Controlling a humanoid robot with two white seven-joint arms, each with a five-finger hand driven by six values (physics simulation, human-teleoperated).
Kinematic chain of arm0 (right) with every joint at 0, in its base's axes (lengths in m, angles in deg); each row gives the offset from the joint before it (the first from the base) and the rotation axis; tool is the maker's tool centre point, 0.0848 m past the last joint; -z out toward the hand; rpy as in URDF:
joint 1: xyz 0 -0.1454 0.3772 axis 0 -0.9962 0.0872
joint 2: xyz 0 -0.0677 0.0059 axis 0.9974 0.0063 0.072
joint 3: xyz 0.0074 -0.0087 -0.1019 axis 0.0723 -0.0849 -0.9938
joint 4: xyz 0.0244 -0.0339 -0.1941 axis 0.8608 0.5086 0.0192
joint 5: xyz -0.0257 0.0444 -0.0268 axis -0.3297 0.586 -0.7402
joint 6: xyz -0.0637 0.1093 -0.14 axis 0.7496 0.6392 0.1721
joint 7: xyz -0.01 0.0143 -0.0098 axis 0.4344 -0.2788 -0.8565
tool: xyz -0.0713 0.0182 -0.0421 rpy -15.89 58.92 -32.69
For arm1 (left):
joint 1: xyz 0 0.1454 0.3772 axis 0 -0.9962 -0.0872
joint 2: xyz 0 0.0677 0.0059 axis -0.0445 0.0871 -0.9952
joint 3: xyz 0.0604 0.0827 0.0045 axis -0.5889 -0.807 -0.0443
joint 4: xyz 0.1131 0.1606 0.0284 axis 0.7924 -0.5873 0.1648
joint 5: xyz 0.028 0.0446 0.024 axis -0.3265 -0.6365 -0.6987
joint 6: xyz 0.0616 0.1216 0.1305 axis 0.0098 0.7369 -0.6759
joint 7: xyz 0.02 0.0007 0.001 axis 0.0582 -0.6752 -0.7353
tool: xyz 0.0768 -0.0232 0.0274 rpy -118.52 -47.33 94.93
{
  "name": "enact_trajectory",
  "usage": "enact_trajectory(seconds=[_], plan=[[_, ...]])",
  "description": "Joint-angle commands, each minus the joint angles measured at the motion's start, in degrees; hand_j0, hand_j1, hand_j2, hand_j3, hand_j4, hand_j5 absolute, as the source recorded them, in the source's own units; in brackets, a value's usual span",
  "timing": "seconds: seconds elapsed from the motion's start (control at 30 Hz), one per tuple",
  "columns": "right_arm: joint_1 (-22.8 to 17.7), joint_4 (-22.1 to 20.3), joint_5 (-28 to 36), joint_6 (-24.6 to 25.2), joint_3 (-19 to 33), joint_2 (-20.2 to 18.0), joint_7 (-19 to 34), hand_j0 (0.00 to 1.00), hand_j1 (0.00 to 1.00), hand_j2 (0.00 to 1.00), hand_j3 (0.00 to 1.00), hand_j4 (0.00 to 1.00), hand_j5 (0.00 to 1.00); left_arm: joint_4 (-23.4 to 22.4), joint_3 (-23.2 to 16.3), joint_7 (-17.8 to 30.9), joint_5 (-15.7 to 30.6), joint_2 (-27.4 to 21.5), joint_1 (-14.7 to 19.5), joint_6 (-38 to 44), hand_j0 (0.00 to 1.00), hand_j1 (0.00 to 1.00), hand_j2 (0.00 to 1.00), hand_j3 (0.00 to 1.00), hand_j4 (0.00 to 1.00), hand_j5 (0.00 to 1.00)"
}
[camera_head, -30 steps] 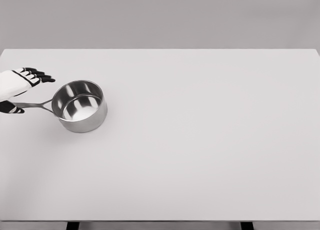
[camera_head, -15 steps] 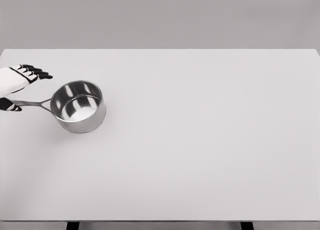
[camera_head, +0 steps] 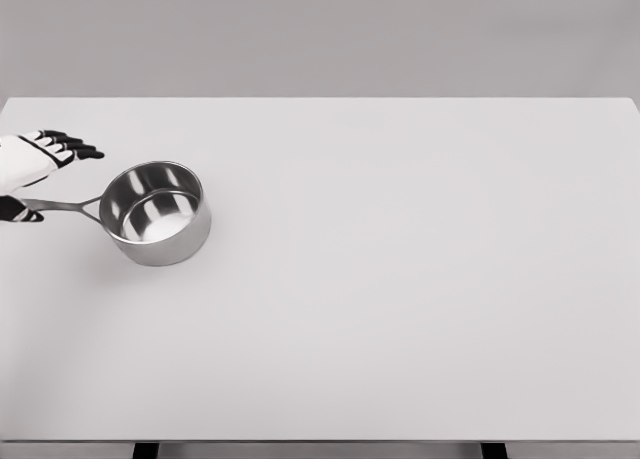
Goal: Rotate pot handle
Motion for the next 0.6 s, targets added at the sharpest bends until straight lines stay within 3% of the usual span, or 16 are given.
enact_trajectory(seconds=[0.0, 0.13, 0.37, 0.47, 0.57], plan=[[0.0, 0.0, -0.01, -0.04, 0.0, 0.0, 0.01, 1.0, 1.0, 1.0, 1.0, 1.0, 1.0, 1.97, 0.14, -0.07, 0.74, -0.22, 0.0, 0.11, 1.0, 1.0, 1.0, 1.0, 1.0, 1.0], [0.0, 0.0, -0.01, 0.05, 0.0, 0.0, 0.01, 1.0, 1.0, 1.0, 1.0, 1.0, 1.0, 7.33, 0.14, -0.51, 1.27, -0.13, -0.7, 0.11, 1.0, 1.0, 1.0, 1.0, 1.0, 1.0], [0.0, 0.0, -0.01, -0.04, 0.0, 0.0, 0.01, 1.0, 1.0, 1.0, 1.0, 1.0, 1.0, 12.78, 0.41, -0.69, 9.79, -1.8, -2.02, 0.11, 1.0, 1.0, 1.0, 1.0, 1.0, 1.0], [0.0, 0.0, -0.01, 0.05, 0.0, 0.0, 0.01, 1.0, 1.0, 1.0, 1.0, 1.0, 1.0, 14.63, 0.41, -0.69, 16.12, -4.35, -2.2, 0.11, 1.0, 1.0, 1.0, 1.0, 1.0, 1.0], [0.0, 0.0, -0.01, -0.04, 0.0, 0.0, 0.01, 1.0, 1.0, 1.0, 1.0, 1.0, 1.0, 21.39, 0.14, -0.43, 25.6, -10.58, -6.32, 0.11, 1.0, 1.0, 1.0, 1.0, 1.0, 1.0]])
